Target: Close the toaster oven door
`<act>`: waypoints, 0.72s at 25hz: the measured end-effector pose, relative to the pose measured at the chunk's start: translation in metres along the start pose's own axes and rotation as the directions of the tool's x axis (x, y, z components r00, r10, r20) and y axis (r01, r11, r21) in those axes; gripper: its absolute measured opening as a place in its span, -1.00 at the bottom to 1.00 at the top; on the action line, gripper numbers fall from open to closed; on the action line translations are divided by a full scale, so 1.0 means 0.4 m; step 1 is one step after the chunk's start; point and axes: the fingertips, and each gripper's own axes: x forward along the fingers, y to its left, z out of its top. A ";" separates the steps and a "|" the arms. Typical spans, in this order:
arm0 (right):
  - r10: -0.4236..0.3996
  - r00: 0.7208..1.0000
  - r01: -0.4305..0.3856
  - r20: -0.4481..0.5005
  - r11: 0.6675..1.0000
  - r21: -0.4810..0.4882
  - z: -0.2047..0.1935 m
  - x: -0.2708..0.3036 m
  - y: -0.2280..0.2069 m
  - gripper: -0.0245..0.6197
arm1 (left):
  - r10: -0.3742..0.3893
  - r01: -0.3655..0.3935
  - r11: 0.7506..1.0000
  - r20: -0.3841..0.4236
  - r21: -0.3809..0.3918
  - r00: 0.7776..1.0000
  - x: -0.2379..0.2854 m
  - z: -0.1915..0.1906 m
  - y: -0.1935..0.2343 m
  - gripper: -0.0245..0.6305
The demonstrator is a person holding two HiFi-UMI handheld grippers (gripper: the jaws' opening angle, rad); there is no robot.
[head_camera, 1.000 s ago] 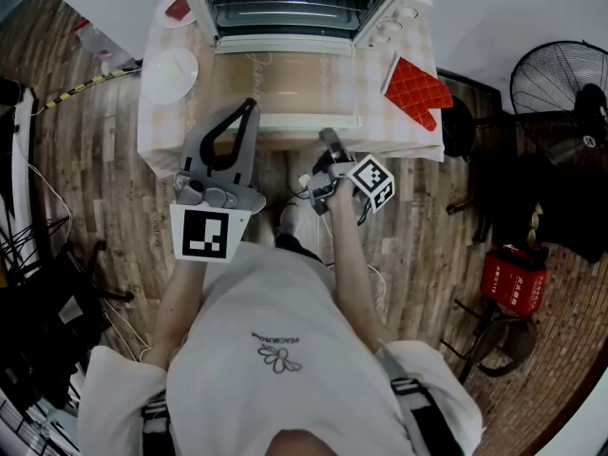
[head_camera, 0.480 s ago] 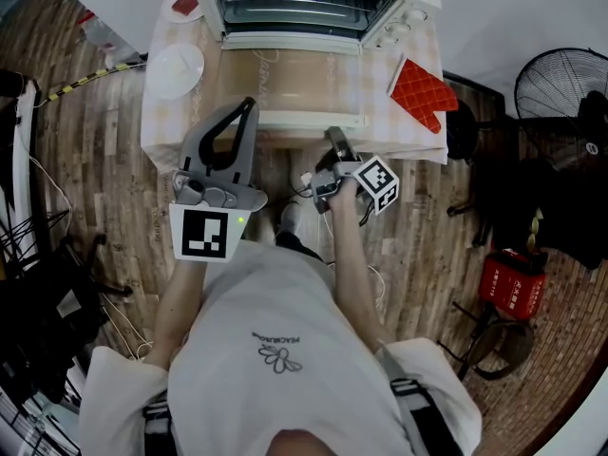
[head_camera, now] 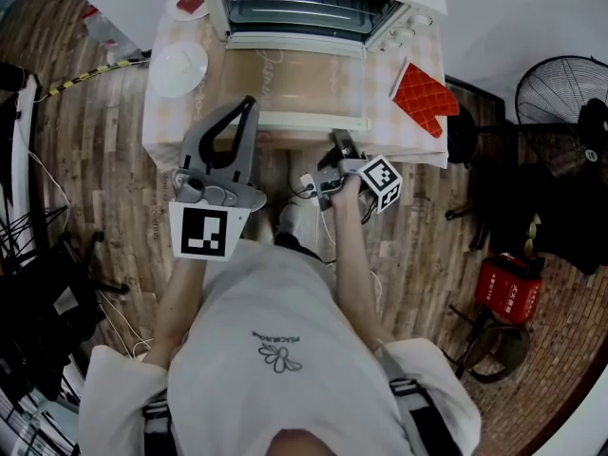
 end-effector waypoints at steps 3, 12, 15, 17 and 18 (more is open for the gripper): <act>-0.005 1.000 0.005 -0.001 1.000 -0.007 0.001 0.001 -0.007 -0.72 | -0.003 0.003 1.000 -0.005 0.000 1.000 0.001 -0.005 -0.002 -0.88; -0.015 1.000 0.015 0.021 1.000 -0.012 0.004 0.002 -0.006 -0.72 | -0.016 0.016 1.000 -0.004 0.006 1.000 0.001 -0.002 -0.014 -0.88; -0.030 0.999 0.031 0.037 0.999 -0.037 0.001 0.001 -0.001 -0.71 | -0.013 0.013 1.000 0.002 0.008 1.000 -0.006 0.004 -0.012 -0.88; -0.030 0.999 0.032 0.043 0.998 -0.045 0.001 0.001 -0.002 -0.71 | -0.008 0.008 1.000 0.009 0.006 1.000 -0.009 0.008 -0.007 -0.88; -0.027 0.999 0.029 0.044 0.999 -0.045 0.001 0.000 -0.003 -0.71 | -0.005 0.005 1.000 0.009 0.005 1.000 -0.011 0.009 -0.006 -0.88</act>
